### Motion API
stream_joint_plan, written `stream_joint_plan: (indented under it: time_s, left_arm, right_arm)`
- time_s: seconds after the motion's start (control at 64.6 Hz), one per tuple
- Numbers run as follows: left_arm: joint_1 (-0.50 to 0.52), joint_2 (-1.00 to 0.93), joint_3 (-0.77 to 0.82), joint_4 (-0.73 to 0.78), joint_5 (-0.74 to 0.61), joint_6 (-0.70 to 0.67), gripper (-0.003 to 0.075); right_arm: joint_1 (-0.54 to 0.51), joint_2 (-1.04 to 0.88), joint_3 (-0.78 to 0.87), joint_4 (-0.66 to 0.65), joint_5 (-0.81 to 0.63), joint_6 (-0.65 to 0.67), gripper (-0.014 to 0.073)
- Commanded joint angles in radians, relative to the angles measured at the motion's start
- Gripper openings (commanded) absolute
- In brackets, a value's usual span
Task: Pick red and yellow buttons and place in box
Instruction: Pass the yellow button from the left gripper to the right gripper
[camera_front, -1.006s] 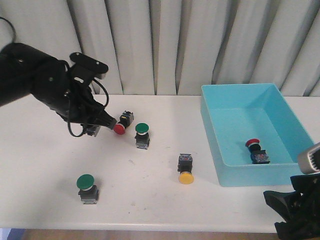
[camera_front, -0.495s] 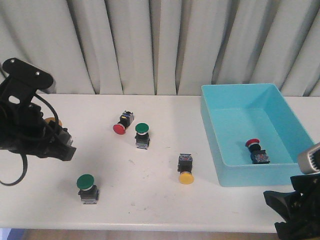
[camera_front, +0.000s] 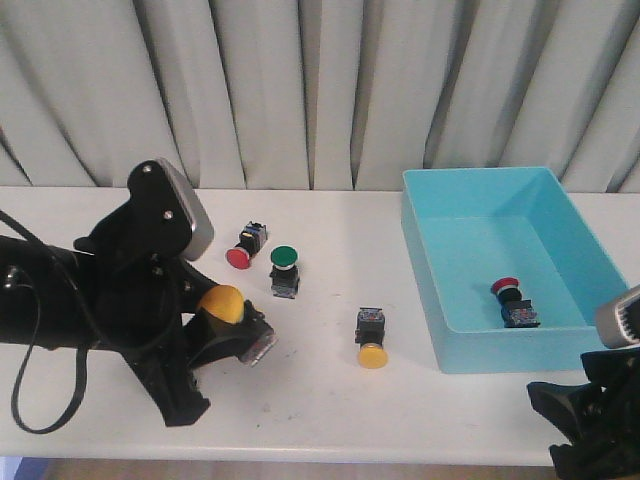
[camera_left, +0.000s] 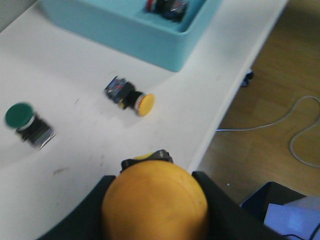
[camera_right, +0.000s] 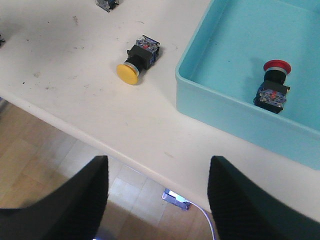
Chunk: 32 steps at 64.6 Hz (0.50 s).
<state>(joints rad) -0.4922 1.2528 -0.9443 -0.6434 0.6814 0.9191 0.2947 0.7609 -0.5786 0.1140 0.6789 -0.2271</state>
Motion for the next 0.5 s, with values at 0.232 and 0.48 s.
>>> stream_joint_plan:
  time_s: [0.232, 0.48]
  left_arm:
    - [-0.006, -0.002, -0.026, -0.226, 0.062, 0.510, 0.0185]
    - [-0.006, -0.002, -0.026, -0.252, 0.071, 0.614, 0.0185]
  right_arm:
    - [0.000, 0.036, -0.057, 0.105, 0.014, -0.171, 0.0462]
    - [0.001, 0.223, -0.154, 0.409, 0.099, -0.655, 0.0568]
